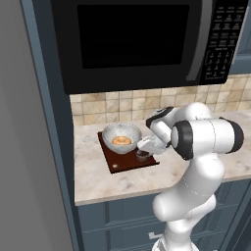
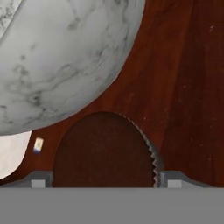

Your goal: Place the bowl with donut and the cupcake onto the tray.

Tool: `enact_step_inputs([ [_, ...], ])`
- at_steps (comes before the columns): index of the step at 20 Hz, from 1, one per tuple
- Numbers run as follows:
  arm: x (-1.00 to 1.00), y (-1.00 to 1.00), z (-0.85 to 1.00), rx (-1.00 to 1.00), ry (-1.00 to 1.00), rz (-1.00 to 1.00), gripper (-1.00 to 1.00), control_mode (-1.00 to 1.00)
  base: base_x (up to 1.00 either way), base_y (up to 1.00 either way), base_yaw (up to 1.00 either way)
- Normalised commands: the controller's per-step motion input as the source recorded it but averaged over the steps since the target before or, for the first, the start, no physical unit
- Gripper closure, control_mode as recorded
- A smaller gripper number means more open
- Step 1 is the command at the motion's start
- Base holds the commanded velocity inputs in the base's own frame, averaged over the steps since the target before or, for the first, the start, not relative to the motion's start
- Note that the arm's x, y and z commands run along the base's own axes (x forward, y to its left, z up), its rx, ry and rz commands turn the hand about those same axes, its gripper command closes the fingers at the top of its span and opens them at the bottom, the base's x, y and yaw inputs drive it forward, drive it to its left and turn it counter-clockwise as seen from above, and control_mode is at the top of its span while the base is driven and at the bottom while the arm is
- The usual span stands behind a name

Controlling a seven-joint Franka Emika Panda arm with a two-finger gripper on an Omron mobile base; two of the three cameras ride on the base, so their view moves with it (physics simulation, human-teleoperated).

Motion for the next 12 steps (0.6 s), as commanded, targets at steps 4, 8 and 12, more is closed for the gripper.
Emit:
enact_step_inputs([
  [4,0.04,0.00,-0.13,0.00,0.00,0.00,-1.00,-1.00,0.00,0.00,0.00],
  [8,0.01,0.00,-0.02,0.00,0.00,0.00,-1.00,-1.00,0.00,0.00,0.00],
  [12,0.00,-0.05,0.00,0.00,0.00,0.00,-1.00,-1.00,0.00,0.00,0.00],
])
